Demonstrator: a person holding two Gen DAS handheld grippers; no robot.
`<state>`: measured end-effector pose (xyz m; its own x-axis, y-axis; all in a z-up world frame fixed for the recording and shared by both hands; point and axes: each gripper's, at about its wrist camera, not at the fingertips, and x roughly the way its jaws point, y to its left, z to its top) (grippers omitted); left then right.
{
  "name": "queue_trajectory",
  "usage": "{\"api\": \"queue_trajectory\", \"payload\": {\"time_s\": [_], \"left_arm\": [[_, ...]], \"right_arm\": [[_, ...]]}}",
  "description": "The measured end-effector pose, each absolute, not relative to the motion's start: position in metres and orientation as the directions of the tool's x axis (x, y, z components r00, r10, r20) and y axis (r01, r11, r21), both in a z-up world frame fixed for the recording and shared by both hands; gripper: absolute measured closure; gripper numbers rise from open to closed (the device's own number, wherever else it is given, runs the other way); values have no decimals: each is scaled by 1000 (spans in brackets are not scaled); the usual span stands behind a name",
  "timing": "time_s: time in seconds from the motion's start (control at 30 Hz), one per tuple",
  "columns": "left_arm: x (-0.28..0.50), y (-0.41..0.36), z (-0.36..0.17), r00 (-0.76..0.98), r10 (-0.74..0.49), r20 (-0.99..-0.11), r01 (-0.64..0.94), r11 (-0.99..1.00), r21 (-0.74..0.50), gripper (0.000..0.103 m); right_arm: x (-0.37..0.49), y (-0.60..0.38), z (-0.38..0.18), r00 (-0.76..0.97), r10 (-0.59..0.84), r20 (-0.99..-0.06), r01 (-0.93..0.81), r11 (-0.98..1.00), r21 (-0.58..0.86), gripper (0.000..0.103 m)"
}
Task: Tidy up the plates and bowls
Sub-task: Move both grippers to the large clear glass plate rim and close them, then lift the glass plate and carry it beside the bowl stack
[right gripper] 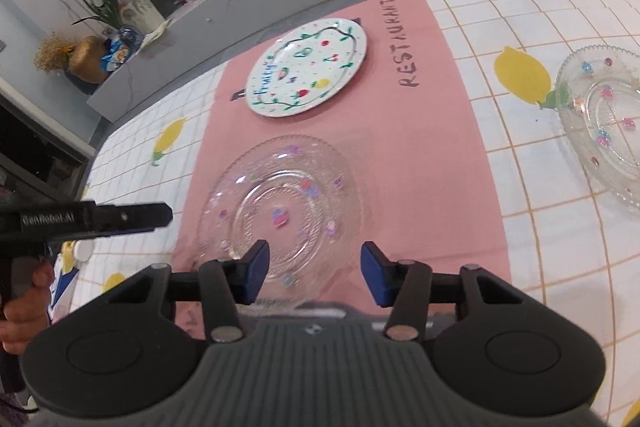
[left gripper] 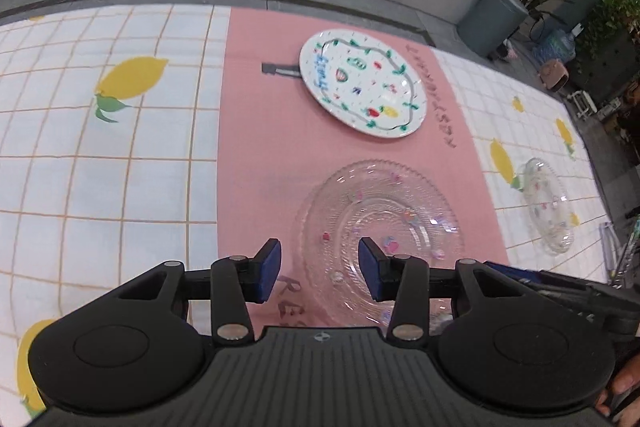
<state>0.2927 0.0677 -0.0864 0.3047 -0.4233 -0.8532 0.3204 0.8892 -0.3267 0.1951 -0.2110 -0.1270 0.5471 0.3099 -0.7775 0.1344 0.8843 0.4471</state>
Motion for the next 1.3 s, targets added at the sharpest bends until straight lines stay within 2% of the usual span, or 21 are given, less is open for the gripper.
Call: {"api": "queue_trajectory", "payload": {"time_s": [0.33,0.5,0.63,0.7,0.83,0.87,1.1,1.3], "left_arm": [[309,64,-116,261,-418,-870,329,886,-327,56],[312,64,-116,263,-428,-864,334,881,-335,58],[316,62,-116,259,-418,-871,337,884,-324,63],[318,61,-115,257,-411,-875,328,889,-321,71],[320,55,-117,236,-411,-881,316,889,-331,84],[319,54,-116,242,-403,-882,312,894,-322,84],[317,50,-108,255,-398,-881,294,900,-321,87],[305,45,-77,282,-411,-867,300,896,-327,87]], "right_arm": [[206,-218,-143,541,311,-781,147,880,452,53],[208,-223,-145,544,314,-778,165,870,465,58],[208,-224,-146,546,322,-774,170,862,478,62],[210,-222,-148,541,339,-770,169,853,495,74],[214,-223,-154,543,363,-757,197,821,536,89],[215,-224,-156,542,359,-760,213,816,537,96],[215,-229,-151,536,363,-762,241,799,551,96],[205,-240,-131,559,379,-737,234,781,579,96]]}}
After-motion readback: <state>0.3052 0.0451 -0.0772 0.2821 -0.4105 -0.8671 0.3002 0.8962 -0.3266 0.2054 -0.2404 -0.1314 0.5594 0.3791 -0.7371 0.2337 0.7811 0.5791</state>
